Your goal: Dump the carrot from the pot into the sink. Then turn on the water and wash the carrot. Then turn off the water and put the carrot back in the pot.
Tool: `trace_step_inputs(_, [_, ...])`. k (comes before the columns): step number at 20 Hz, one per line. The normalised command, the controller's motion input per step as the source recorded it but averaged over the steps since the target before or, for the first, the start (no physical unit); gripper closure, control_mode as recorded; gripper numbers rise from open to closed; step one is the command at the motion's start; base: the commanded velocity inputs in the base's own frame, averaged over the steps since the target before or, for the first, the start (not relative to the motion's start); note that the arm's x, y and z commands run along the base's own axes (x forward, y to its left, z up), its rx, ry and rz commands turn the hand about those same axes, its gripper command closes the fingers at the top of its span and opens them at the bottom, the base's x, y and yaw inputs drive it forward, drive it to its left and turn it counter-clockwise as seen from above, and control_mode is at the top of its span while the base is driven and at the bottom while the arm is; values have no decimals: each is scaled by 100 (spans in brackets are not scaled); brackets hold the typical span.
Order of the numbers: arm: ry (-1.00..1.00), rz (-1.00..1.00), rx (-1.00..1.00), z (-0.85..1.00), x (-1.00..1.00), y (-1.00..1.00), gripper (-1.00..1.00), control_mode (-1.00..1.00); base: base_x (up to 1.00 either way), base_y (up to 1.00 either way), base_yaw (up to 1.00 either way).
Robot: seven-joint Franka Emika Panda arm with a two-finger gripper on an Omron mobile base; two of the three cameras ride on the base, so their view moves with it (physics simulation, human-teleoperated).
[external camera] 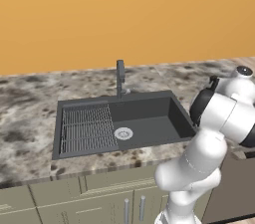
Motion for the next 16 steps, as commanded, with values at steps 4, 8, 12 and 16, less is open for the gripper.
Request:
trace_step_inputs(4, [0, -12, 1, -33, 0, 0, 100, -100, 0, 0, 0])
trace_step_inputs(8, [0, -12, 1, -33, 0, 0, 100, -100, 0, 0, 0])
trace_step_inputs(12, [0, -11, 4, -15, 1, -4, 100, -100, 0, 0, 0])
trace_step_inputs(16, [0, -9, 5, -11, 8, -17, 100, -100, 0, 0, 0])
